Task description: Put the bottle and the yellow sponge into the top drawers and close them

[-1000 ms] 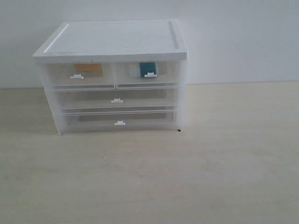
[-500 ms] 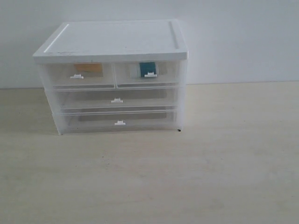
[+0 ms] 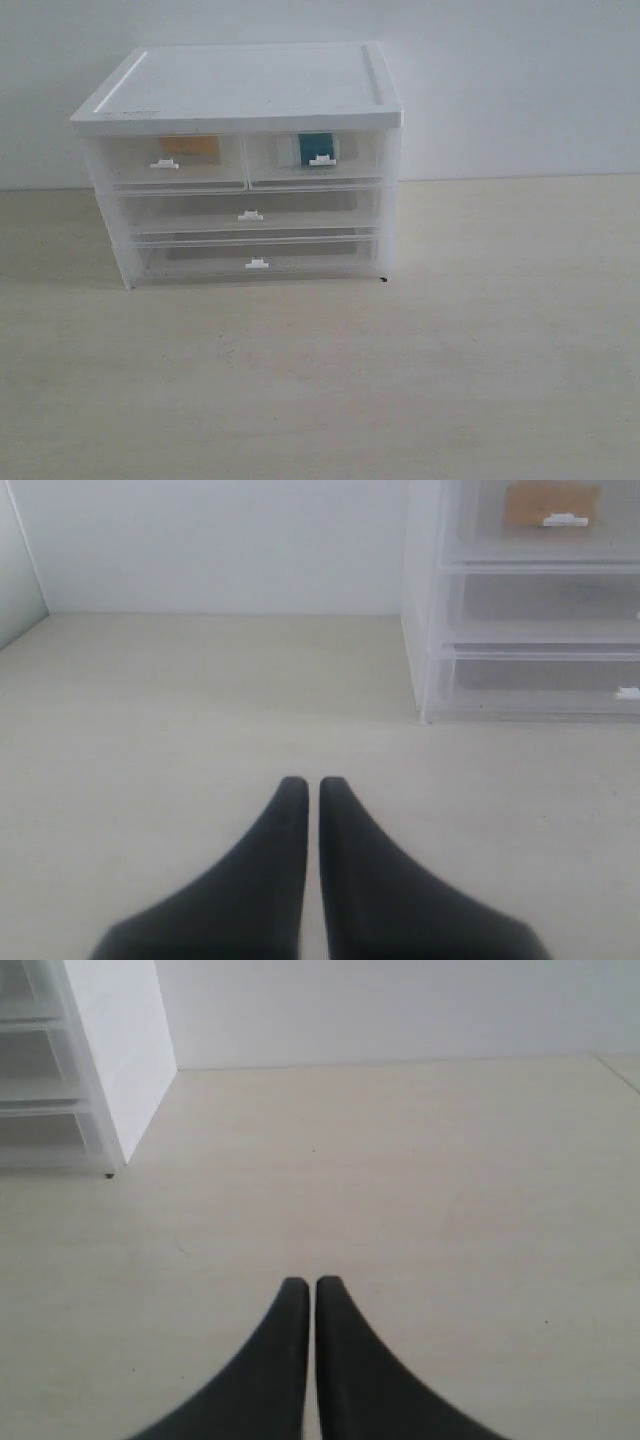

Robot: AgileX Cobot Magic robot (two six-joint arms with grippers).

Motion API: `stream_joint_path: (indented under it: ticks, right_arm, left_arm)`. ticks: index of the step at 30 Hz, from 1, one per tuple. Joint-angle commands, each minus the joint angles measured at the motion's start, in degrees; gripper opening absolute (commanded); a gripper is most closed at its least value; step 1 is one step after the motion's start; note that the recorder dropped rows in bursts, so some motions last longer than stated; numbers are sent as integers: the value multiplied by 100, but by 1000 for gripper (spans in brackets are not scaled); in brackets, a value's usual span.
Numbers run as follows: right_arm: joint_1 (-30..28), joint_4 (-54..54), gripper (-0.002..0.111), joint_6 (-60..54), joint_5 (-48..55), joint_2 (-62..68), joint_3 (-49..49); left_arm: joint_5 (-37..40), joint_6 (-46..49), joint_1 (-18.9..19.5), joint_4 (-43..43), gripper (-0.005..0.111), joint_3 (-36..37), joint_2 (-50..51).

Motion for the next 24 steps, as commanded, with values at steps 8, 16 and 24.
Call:
stream_joint_path:
  ticks: [8,16,24]
  right_arm:
    - [-34,-33,0,-351,15,-28,6]
    - [-34,-32,0,-394,15,-28,6]
    - [-34,-32,0,-355,15,-28,6]
  left_arm:
    - [-7,16,16,1,4,21,-8]
    - [-7,16,16,1,4,21,-8]
    - [-7,16,16,1,4,21,-8]
